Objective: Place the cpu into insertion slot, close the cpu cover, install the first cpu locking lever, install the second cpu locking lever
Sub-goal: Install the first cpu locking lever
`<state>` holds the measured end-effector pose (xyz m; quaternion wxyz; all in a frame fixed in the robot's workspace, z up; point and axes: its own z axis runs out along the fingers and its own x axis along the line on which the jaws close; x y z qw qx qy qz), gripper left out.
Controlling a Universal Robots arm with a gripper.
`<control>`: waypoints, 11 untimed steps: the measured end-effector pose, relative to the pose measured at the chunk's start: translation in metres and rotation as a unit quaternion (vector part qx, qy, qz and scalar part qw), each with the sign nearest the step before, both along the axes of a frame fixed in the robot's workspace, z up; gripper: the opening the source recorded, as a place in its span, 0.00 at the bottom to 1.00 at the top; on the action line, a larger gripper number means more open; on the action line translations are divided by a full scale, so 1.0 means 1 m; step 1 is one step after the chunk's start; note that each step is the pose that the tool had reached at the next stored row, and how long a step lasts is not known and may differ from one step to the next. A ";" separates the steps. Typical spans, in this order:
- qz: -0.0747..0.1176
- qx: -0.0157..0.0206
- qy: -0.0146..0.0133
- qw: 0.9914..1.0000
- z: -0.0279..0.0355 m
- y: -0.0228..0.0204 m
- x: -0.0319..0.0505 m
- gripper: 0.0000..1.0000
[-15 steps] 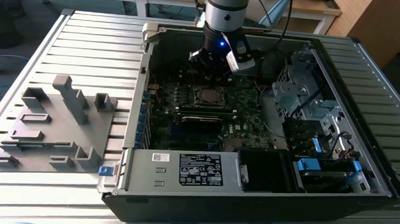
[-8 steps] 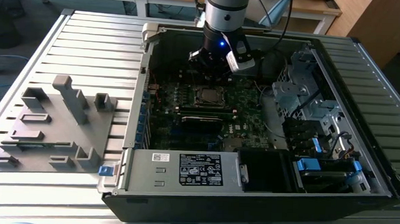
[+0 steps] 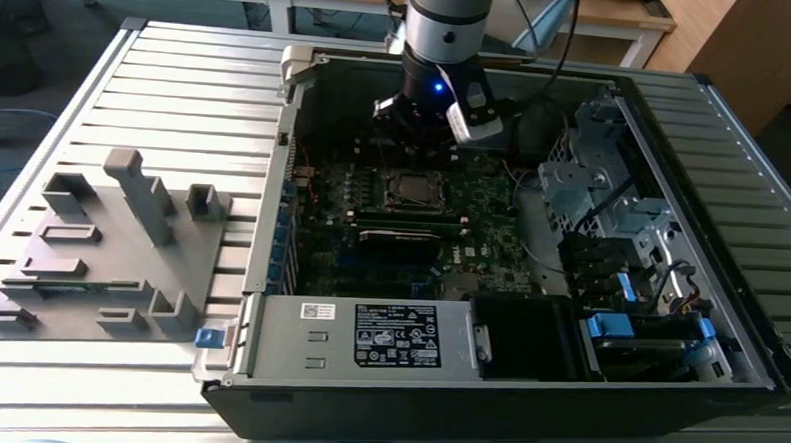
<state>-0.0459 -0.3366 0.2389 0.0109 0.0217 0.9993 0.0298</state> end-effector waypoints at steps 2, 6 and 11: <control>0.000 0.000 -0.001 1.000 0.0001 -0.0001 -0.0034 0.11; 0.000 0.000 -0.003 1.000 0.0000 -0.0003 -0.0137 0.11; 0.000 0.000 -0.006 1.000 -0.0002 -0.0011 -0.0285 0.11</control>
